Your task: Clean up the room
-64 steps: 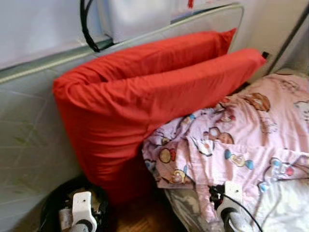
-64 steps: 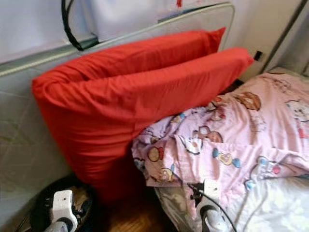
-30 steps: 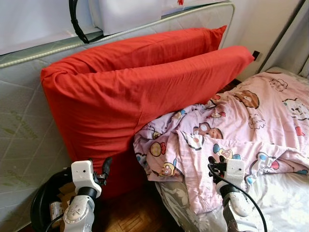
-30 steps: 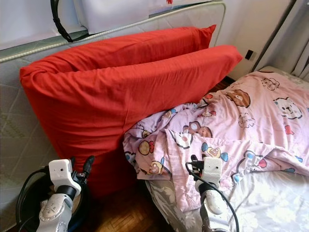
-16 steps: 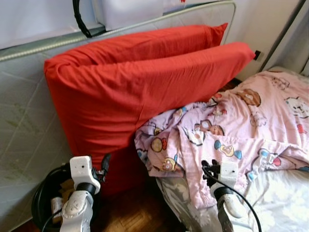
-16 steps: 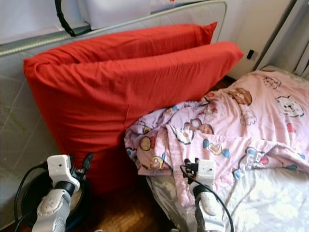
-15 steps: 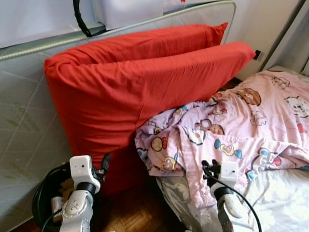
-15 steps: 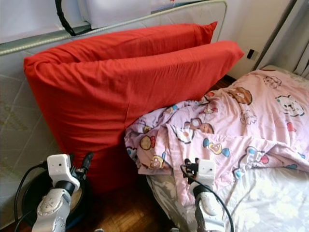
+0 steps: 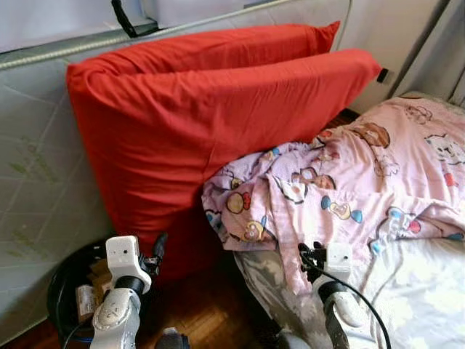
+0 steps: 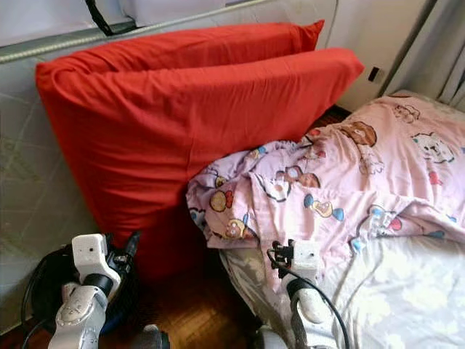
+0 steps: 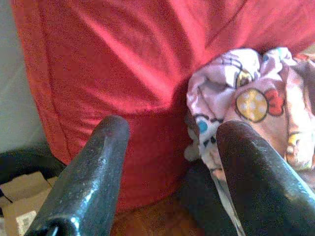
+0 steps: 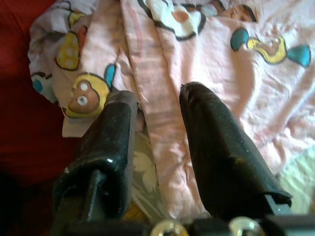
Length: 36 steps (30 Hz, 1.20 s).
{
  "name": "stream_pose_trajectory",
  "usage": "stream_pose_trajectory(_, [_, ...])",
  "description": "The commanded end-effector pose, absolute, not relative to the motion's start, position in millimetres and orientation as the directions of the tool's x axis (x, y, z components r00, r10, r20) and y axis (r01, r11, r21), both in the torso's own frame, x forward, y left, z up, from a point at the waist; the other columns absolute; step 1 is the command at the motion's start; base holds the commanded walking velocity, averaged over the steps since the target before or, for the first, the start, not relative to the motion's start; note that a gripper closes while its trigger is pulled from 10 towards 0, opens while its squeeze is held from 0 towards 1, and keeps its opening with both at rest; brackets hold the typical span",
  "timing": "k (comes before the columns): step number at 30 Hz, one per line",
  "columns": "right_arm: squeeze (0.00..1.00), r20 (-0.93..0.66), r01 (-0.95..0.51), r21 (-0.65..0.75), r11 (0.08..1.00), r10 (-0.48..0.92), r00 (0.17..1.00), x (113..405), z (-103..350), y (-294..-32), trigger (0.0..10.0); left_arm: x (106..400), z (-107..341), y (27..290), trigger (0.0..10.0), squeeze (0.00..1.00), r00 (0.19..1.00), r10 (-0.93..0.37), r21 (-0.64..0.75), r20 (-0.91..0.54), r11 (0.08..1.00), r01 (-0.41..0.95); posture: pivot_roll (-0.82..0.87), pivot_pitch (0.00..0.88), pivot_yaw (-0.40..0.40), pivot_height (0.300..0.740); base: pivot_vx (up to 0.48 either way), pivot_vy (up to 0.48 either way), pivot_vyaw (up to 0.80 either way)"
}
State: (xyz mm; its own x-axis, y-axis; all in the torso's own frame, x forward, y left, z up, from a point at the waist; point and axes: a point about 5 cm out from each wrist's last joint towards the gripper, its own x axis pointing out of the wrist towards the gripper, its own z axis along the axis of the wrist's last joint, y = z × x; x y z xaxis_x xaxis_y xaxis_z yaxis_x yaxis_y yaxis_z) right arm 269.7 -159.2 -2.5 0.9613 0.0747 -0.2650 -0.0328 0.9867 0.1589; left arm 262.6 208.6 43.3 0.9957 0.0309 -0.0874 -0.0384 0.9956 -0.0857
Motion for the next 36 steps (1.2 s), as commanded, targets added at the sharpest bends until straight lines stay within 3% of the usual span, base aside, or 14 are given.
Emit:
stream_pose_trajectory(1, [0.00,-0.275,-0.032,0.159,0.987,0.076,0.958,268.5,-4.4,-159.7,10.0,261.6,43.2,208.5,10.0,0.00,0.995,0.028,-0.087,-0.095,0.996,-0.036,0.01,0.109,-0.028,0.645,0.000,0.000,0.00])
stream_pose_trajectory(24, [0.00,-0.314,-0.061,0.151,0.987,0.106,0.944,267.8,-8.8,-156.7,10.0,262.8,43.6,205.6,10.0,0.00,0.995,0.032,-0.092,-0.093,0.995,-0.040,0.02,0.106,-0.031,0.645,0.000,0.000,0.00])
stream_pose_trajectory(28, [0.00,-0.330,-0.079,0.151,0.985,0.126,0.936,267.6,-10.6,-153.1,10.0,262.2,43.0,205.6,10.0,0.00,0.995,0.034,-0.094,-0.096,0.995,-0.043,0.02,0.106,-0.031,0.620,0.000,0.000,0.00])
stream_pose_trajectory(36, [0.00,-0.311,-0.093,0.161,0.983,0.140,0.940,267.6,-9.3,-150.9,10.0,263.0,43.6,205.3,10.0,0.00,0.995,0.036,-0.097,-0.095,0.994,-0.045,0.02,0.108,-0.033,0.620,0.000,0.000,0.00])
